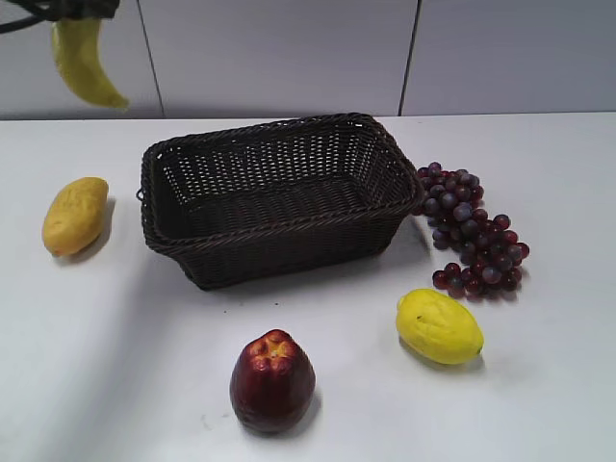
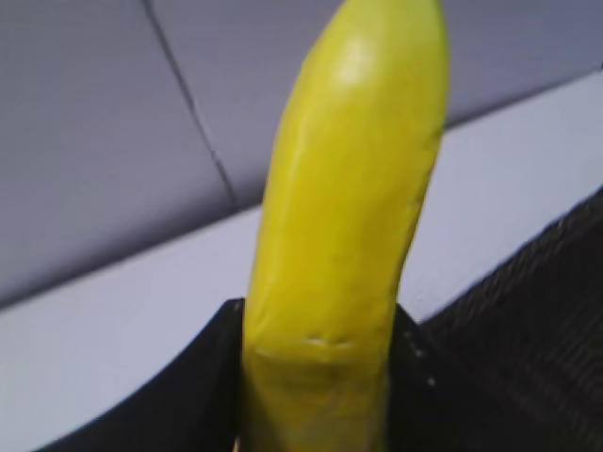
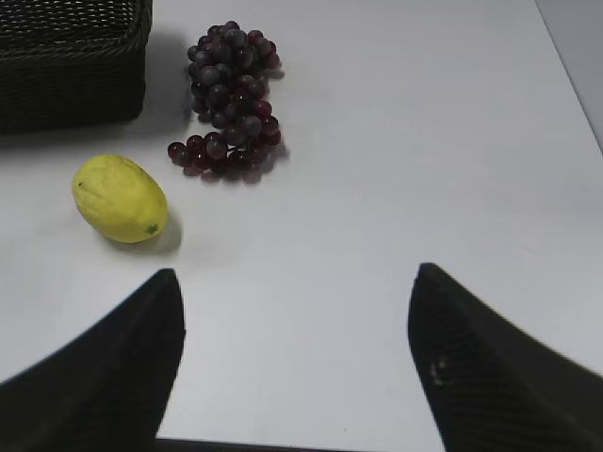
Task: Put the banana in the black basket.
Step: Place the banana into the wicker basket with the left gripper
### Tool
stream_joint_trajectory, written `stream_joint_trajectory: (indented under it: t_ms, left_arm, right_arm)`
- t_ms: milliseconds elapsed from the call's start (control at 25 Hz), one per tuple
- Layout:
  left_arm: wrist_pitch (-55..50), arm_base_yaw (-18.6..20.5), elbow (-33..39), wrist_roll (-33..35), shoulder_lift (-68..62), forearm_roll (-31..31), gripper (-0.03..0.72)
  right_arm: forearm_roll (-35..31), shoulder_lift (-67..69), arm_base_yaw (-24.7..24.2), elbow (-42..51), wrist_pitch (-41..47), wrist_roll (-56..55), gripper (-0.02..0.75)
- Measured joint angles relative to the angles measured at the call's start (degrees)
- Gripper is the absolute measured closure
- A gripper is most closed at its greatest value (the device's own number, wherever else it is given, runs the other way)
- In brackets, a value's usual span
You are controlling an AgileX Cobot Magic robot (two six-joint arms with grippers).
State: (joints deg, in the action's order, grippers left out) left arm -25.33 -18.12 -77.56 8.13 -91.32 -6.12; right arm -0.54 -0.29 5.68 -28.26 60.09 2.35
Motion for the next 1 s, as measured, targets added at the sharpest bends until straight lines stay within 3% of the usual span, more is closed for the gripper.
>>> stream_joint_trajectory:
  t_ms: [160, 520, 760, 1000]
  left_arm:
    - [10.8, -3.4, -0.1, 0.2, -2.7, -3.0, 0.388]
    - [18.5, -10.9, -0.1, 0.4, -17.3, -20.9, 0.388]
    - [20.3, -11.6, -0.1, 0.4, -24.7, -22.2, 0.382]
    - [20.4, -11.6, -0.1, 0.4, -25.6, -18.4, 0.134]
  right_arm:
    - [0.0, 0.0, 0.0, 0.0, 0.1, 0.0, 0.147]
    - [0.0, 0.0, 0.0, 0.0, 0.1, 0.0, 0.147]
    - [0.0, 0.0, 0.0, 0.0, 0.1, 0.0, 0.147]
    - [0.0, 0.0, 0.0, 0.0, 0.1, 0.0, 0.147]
